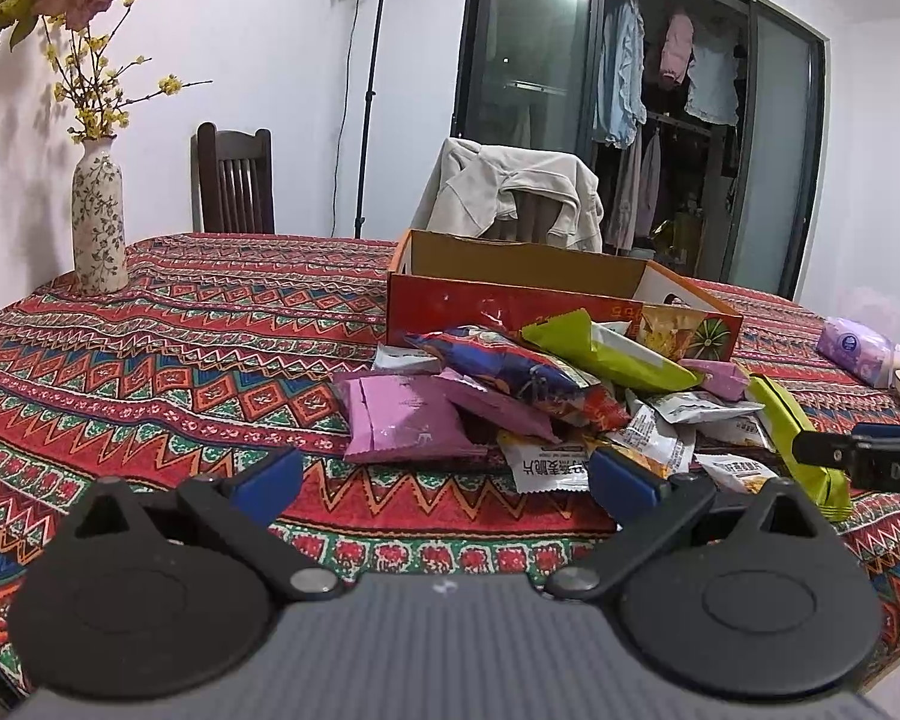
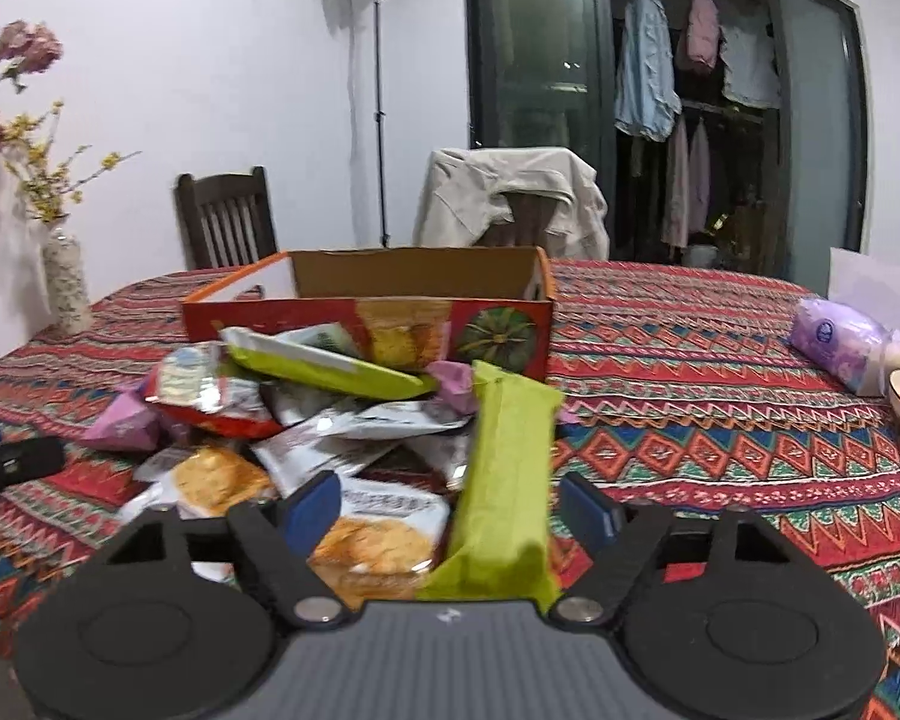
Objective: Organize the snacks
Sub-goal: 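Move both tools toward the snack pile in front of the box, then grasp the pink packet with the left gripper while the right gripper grasps the lime-green bar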
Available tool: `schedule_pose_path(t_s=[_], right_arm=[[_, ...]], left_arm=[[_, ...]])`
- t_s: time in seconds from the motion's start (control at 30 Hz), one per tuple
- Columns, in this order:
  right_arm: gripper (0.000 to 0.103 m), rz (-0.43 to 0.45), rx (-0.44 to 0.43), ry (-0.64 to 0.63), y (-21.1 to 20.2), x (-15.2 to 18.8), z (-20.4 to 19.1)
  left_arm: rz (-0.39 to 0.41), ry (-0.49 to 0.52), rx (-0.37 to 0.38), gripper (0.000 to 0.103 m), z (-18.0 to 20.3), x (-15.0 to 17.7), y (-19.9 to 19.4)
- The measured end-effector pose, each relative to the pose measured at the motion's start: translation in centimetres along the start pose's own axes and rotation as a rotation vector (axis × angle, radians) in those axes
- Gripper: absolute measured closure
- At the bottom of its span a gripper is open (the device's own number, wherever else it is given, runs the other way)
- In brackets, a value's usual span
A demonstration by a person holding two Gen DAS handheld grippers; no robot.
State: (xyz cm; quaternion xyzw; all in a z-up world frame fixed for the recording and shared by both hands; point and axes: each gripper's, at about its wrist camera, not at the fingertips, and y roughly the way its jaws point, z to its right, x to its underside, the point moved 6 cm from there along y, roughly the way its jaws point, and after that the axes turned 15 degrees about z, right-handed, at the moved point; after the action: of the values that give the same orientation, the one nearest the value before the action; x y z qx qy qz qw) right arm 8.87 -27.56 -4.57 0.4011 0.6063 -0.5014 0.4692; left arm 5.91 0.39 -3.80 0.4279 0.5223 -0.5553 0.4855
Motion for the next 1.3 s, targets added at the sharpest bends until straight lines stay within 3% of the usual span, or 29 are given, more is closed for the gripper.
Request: schedule_pose_path(t_s=[0.07,0.3,0.37,0.47,0.63,0.77,0.9,1.3], right_arm=[[0.040,-0.019,0.003,0.011,1.1,0.0,0.7],[0.053,-0.097,0.000,0.052,4.6,0.3,2.1],[0.065,-0.111,-0.001,0.054,5.2,0.5,2.2],[0.069,-0.101,0.001,0.067,5.2,0.3,2.4],[0.070,-0.049,0.012,0.073,4.4,-0.1,2.8],[0.070,-0.003,0.015,0.062,3.9,-1.0,2.9],[0.070,0.039,0.018,0.046,3.6,-2.1,3.0],[0.070,0.048,-0.002,0.050,4.6,-2.7,2.4]], left_arm=[[-0.004,-0.001,-0.006,0.000,-0.1,0.0,0.2],[-0.020,0.005,-0.032,0.000,-0.3,0.2,0.9],[-0.025,0.006,-0.045,0.000,-0.5,0.2,1.2],[-0.032,0.004,-0.060,0.000,-0.8,0.1,1.6],[-0.066,-0.005,-0.099,0.000,-1.7,-0.2,2.8],[-0.145,0.021,-0.157,0.000,-2.5,-0.2,5.0],[-0.193,0.031,-0.163,0.000,-2.7,-0.2,7.3],[-0.284,0.087,-0.234,0.000,-1.5,0.5,12.4]])
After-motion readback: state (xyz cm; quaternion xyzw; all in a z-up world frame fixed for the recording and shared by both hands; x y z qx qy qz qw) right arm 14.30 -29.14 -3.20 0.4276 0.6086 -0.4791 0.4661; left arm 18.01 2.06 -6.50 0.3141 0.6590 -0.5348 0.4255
